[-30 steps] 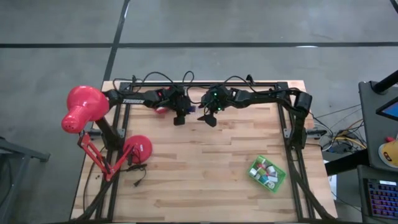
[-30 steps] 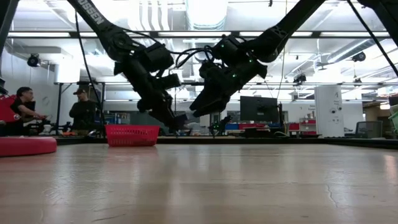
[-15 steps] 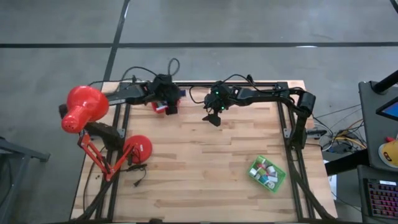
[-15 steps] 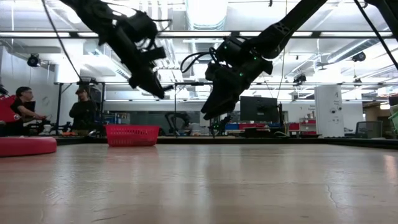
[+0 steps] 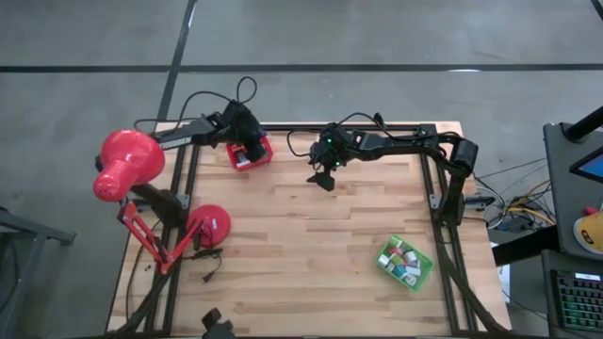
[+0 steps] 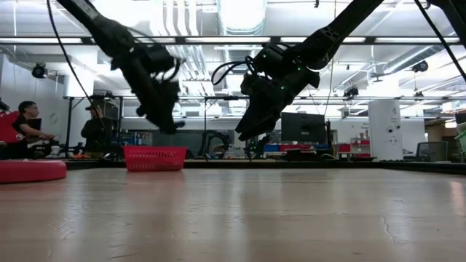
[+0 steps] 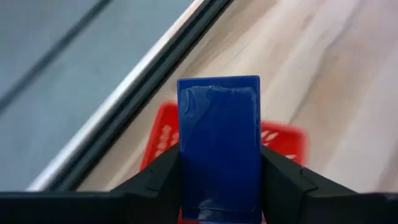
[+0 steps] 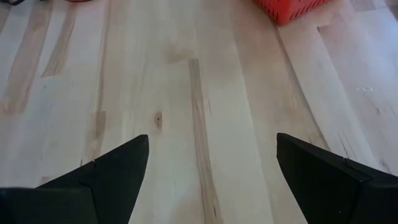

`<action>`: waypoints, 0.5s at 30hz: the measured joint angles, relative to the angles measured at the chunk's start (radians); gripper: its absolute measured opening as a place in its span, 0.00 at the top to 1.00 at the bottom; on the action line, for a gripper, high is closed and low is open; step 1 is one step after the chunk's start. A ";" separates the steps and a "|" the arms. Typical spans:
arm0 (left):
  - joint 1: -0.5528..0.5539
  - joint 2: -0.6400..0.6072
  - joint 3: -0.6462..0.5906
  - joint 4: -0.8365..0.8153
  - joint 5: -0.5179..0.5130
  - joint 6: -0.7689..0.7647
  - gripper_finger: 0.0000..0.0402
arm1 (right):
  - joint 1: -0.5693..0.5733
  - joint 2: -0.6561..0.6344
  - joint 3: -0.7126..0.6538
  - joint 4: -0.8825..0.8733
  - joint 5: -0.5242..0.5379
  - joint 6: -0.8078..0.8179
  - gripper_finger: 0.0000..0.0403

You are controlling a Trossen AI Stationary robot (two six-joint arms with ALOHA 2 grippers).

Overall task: Pick & Place Office items
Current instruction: Put the dark blue digital clock into the red bin

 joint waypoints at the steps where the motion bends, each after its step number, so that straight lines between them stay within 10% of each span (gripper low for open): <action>1: 0.010 0.018 -0.002 0.000 0.001 -0.017 0.59 | 0.001 0.000 0.000 0.001 -0.001 0.003 0.14; 15: 0.016 0.119 -0.003 -0.073 0.013 0.006 0.59 | 0.002 0.000 0.010 0.002 -0.001 0.005 0.17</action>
